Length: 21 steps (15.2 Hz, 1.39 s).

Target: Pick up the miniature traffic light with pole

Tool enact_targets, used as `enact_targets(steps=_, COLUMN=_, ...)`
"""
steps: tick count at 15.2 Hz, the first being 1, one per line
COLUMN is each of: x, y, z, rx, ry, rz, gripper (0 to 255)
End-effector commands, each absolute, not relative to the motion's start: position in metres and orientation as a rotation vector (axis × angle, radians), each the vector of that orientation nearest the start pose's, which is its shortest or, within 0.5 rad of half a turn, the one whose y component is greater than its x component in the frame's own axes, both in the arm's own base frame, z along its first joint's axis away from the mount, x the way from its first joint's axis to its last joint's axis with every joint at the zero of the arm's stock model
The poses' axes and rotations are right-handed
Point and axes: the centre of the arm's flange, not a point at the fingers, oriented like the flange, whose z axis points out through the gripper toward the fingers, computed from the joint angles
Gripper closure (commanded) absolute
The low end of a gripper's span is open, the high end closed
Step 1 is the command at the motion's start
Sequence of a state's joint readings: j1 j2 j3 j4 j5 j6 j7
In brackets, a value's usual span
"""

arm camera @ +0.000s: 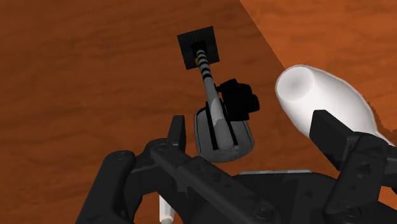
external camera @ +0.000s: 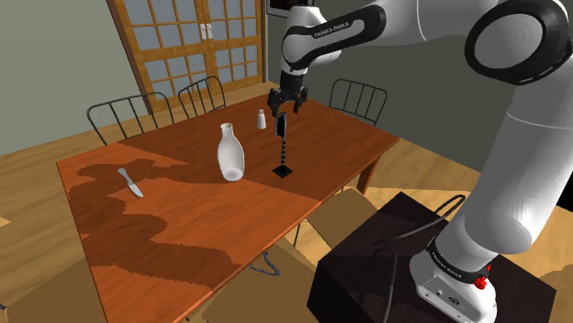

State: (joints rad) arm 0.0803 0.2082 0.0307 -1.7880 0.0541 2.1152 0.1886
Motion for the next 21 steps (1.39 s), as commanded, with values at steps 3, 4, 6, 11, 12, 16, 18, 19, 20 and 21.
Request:
enact_targets(steps=3, x=0.634, y=0.073, z=0.425, rx=-3.065, ry=0.155, rz=-0.168, gripper=0)
enact_targets(steps=4, x=0.634, y=0.073, z=0.42, rx=-3.065, ry=0.155, rz=-0.168, gripper=0)
enact_targets(steps=6, x=0.634, y=0.073, z=0.409, rx=-3.065, ry=0.155, rz=-0.168, gripper=0)
enact_targets(steps=11, x=0.635, y=0.074, z=0.401, rx=-3.065, ry=0.155, rz=-0.168, gripper=255)
enact_targets(steps=12, x=0.635, y=0.074, z=0.401, rx=-3.065, ry=0.155, rz=-0.168, gripper=255)
enact_targets(steps=16, x=0.635, y=0.074, z=0.401, rx=-3.065, ry=0.155, rz=-0.168, gripper=255)
enact_targets(steps=18, x=0.635, y=0.074, z=0.401, rx=-3.065, ry=0.155, rz=-0.168, gripper=255)
enact_targets(steps=19, x=0.634, y=0.073, z=0.401, rx=-3.065, ry=0.155, rz=-0.168, gripper=255)
enact_targets(steps=20, x=0.634, y=0.073, z=0.406, rx=-3.065, ry=0.155, rz=-0.168, gripper=255)
enact_targets(steps=21, x=0.634, y=0.073, z=0.411, rx=-3.065, ry=0.155, rz=-0.168, gripper=255)
